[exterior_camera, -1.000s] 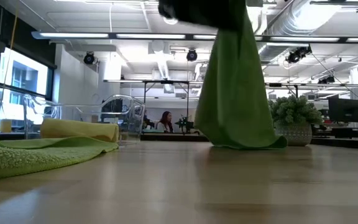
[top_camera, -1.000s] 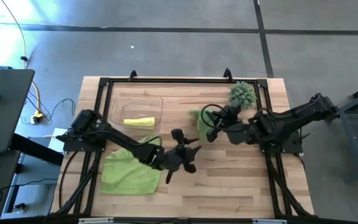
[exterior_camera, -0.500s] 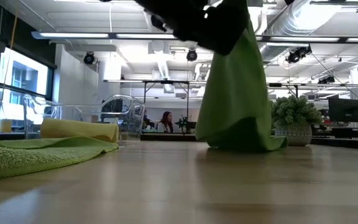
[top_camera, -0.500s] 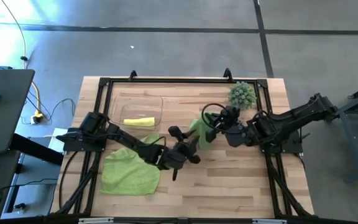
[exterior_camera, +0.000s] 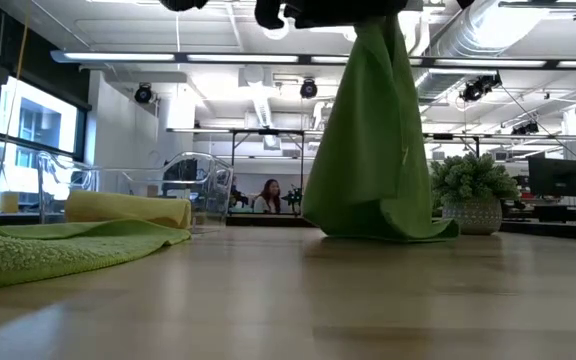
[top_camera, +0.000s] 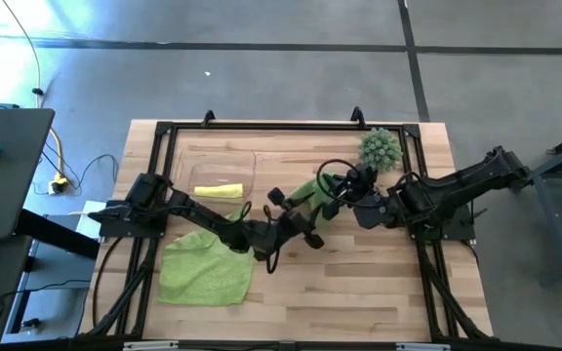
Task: Roll microfiber towels into tight, uniform cylinder then place into a basket
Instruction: Fold the right green towel
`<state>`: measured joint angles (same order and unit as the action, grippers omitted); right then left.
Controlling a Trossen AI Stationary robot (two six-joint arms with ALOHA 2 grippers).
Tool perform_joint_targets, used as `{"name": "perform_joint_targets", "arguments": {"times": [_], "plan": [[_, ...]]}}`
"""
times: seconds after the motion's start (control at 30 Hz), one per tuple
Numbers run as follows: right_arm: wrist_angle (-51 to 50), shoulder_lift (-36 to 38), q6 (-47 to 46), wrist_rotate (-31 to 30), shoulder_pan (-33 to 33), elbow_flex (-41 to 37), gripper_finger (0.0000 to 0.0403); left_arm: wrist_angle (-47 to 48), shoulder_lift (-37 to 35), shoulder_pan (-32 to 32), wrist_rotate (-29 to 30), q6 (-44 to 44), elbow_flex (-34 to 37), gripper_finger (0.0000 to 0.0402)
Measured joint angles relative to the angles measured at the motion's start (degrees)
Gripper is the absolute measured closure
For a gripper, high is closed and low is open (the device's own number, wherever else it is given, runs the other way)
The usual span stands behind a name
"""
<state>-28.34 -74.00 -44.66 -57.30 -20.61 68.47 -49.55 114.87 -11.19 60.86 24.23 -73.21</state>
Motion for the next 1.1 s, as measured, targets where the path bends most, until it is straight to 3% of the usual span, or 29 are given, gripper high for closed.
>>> {"name": "perform_joint_targets", "arguments": {"times": [0.3, 0.7, 0.87, 1.1], "plan": [[0.09, 0.0, 1.68, -0.36, -0.17, 0.0, 0.0403, -0.77, 0.0, 1.32, 4.79, 0.02, 0.0, 0.0257], [0.44, 0.0, 2.94, -0.37, -0.17, -0.02, 0.0403, -1.72, -0.11, 1.88, 1.29, 1.85, -0.02, 0.0257], [5.1, 0.0, 7.73, -0.35, -0.17, -0.02, 0.0403, -0.71, -0.19, 2.63, -1.72, -1.48, -0.02, 0.0257], [12.29, 0.0, 14.96, -0.35, -0.09, -0.02, 0.0403, 7.85, -0.22, 2.85, -1.82, -9.39, -0.02, 0.0285]]}}
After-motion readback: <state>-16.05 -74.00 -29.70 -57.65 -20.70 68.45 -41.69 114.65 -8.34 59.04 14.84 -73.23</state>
